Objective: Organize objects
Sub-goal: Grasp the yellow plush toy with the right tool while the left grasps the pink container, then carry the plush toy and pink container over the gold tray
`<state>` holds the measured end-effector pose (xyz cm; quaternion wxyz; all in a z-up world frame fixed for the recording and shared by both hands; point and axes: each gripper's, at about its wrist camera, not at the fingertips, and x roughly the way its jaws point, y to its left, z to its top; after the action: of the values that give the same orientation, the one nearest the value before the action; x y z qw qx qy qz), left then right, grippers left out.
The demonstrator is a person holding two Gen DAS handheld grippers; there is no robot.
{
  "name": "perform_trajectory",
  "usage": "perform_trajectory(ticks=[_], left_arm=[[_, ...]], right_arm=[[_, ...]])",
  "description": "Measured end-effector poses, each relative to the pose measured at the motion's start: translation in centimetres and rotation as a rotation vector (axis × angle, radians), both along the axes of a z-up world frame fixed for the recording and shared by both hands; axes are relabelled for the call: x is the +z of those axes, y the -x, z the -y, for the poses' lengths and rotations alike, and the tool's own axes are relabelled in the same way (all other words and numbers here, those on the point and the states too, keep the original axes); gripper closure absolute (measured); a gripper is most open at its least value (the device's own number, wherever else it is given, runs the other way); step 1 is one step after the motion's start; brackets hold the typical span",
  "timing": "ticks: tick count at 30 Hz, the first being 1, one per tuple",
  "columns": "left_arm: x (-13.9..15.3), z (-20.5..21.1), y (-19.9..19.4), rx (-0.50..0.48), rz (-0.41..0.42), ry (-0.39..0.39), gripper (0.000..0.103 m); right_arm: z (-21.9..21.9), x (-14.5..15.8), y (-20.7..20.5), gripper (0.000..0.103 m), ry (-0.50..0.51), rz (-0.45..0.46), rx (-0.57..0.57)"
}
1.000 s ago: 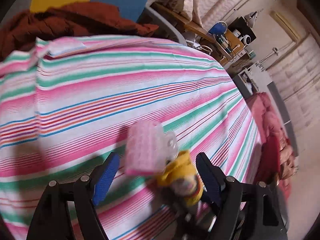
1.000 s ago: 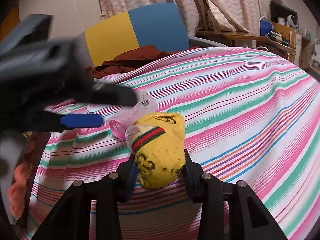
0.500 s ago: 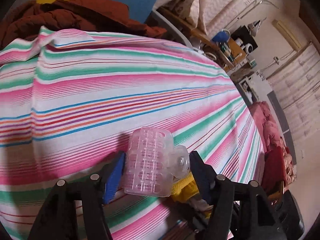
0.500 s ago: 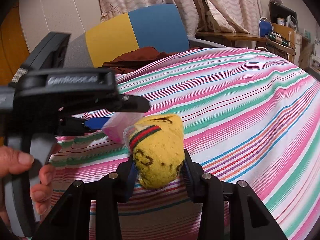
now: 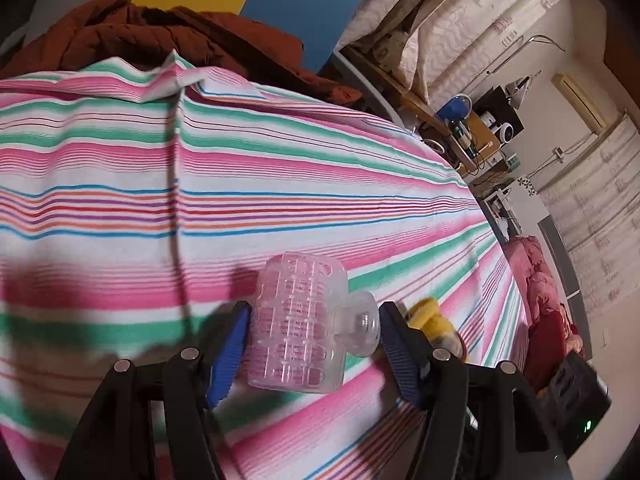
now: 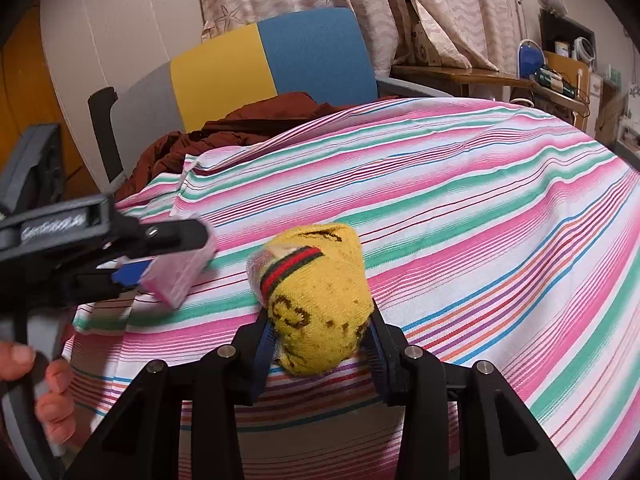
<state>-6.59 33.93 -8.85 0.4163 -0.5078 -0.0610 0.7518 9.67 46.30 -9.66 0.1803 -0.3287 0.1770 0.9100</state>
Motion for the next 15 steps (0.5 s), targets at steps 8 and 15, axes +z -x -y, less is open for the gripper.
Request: perform_trajectory(ticks=[8,15], left_arm=[[1.6,2.9,-2.7,-0.025,-0.065,-0.017,0.037],[4.1,5.7,-4.8,-0.056,-0.136,-0.063,0.037]], right_arm=[[1.3,0.6,0.3,0.062,-0.098,0.039,-0.015],[2.5,1.9,0.1,0.062,-0.135,0.043,-0.024]])
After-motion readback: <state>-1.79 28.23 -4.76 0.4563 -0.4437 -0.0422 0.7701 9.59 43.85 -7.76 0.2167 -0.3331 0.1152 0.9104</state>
